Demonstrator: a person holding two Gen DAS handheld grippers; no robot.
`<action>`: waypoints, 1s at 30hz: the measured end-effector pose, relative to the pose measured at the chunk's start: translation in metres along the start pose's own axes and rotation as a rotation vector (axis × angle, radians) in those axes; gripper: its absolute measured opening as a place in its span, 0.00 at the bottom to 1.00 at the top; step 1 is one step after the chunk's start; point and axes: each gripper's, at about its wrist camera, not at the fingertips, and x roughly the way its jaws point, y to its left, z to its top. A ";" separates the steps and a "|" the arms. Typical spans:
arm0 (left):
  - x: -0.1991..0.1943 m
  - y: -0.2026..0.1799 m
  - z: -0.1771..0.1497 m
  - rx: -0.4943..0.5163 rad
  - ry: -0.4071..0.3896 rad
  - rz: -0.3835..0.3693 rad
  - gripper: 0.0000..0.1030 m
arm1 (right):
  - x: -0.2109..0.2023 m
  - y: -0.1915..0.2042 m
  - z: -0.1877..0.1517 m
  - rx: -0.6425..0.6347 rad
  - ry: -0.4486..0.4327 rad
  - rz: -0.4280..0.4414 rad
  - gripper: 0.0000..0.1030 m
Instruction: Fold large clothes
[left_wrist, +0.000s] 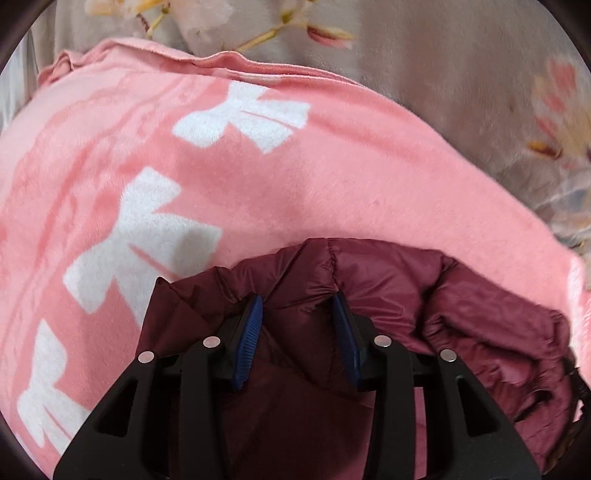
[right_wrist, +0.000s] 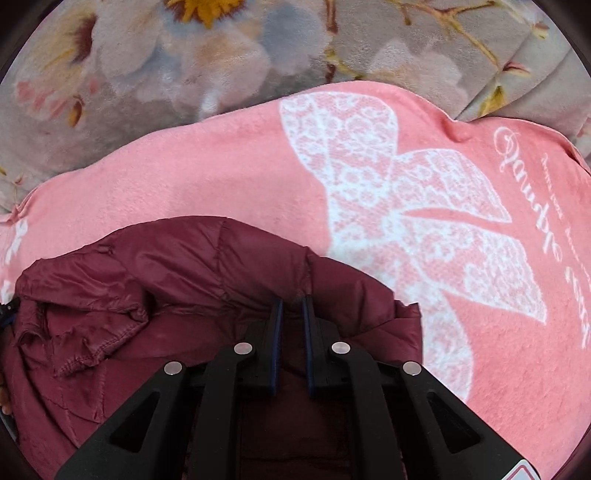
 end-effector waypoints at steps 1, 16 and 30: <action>0.000 -0.001 0.000 -0.001 0.002 0.006 0.38 | -0.004 -0.004 0.000 0.018 -0.007 -0.014 0.03; -0.196 0.084 -0.088 0.003 -0.115 -0.145 0.80 | -0.240 -0.112 -0.150 0.020 -0.180 0.069 0.54; -0.245 0.203 -0.314 -0.169 0.117 -0.312 0.95 | -0.251 -0.158 -0.339 0.161 0.053 0.366 0.79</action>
